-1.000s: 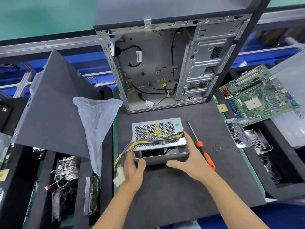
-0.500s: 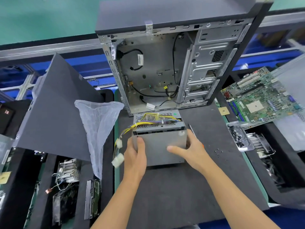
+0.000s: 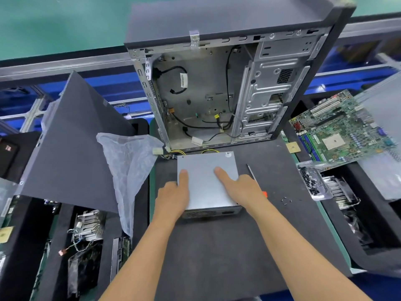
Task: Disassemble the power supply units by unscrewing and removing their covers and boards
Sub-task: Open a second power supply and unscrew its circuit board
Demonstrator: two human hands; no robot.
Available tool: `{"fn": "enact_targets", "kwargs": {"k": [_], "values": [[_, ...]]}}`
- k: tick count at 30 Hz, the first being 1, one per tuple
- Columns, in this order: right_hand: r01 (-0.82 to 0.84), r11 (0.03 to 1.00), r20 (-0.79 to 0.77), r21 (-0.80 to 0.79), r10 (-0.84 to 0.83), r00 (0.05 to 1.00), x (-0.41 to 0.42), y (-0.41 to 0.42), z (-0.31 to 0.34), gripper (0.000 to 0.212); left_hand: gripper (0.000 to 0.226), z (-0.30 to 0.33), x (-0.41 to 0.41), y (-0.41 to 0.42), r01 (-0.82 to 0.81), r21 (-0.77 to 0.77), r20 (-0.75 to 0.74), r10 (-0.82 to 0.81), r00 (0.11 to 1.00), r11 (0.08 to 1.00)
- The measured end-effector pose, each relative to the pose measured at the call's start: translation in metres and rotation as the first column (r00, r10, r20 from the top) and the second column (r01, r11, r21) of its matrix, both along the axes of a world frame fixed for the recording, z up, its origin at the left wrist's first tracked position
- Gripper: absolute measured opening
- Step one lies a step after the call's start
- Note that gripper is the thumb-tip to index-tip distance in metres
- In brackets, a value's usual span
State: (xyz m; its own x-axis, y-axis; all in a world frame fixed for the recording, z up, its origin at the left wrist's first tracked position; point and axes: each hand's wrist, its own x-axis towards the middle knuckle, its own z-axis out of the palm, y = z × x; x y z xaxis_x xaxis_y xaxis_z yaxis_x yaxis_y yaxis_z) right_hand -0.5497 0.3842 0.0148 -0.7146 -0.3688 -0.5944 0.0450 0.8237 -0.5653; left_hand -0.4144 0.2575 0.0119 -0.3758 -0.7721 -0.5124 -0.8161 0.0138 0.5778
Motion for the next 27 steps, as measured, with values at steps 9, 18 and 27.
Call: {"fn": "enact_targets", "kwargs": {"k": [9, 18, 27], "values": [[-0.010, 1.000, -0.068, -0.009, 0.010, 0.998, -0.002, -0.001, 0.020, 0.098, 0.075, 0.023, -0.003, -0.009, 0.070, -0.055, 0.020, -0.069, 0.997, 0.996], [-0.106, 0.993, -0.161, -0.044, 0.098, 0.982, -0.003, 0.002, 0.076, 0.090, 0.077, 0.060, 0.004, -0.016, 0.064, -0.121, -0.133, -0.080, 0.988, 0.991], [-0.093, 0.705, -0.051, -0.703, 0.081, 0.995, -0.012, 0.030, 0.106, 0.069, 0.056, 0.099, 0.007, -0.006, 0.018, 0.015, -0.584, -0.006, 0.812, 1.000]]}}
